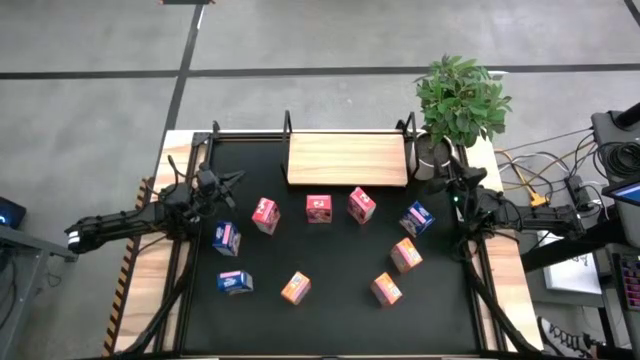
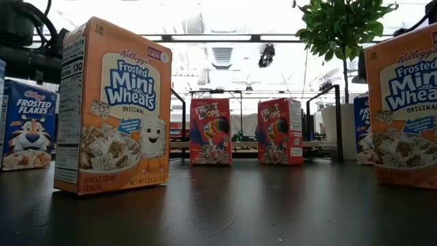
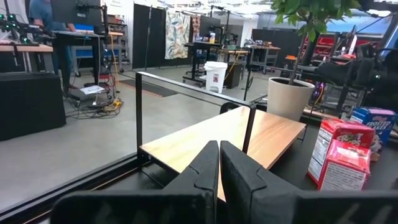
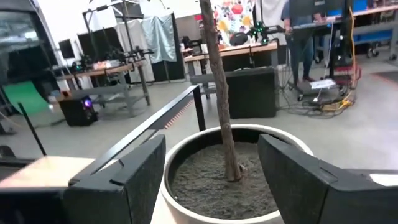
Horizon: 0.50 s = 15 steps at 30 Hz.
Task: Stack cereal on shelf
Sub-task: Put the middle red cereal box on the shelf
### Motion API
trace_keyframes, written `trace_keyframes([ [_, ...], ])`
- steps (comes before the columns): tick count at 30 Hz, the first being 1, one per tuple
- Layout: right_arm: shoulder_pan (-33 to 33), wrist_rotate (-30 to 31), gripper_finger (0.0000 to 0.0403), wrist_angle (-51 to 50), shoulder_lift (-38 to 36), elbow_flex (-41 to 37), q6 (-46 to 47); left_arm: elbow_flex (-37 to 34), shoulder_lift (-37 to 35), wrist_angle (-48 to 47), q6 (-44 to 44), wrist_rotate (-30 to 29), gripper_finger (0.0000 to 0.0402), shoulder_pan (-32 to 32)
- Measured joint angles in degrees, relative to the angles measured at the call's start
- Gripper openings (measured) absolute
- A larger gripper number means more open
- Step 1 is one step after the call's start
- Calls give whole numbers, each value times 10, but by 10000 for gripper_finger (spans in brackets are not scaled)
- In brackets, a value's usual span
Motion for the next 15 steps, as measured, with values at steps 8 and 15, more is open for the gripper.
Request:
trace_keyframes([
  [8,-2,-97,244,79,2,0,-26,0,0,63,-85,46,0,0],
  [15,-1,-344,244,214,4,0,-128,0,2,227,-27,167,0,0],
])
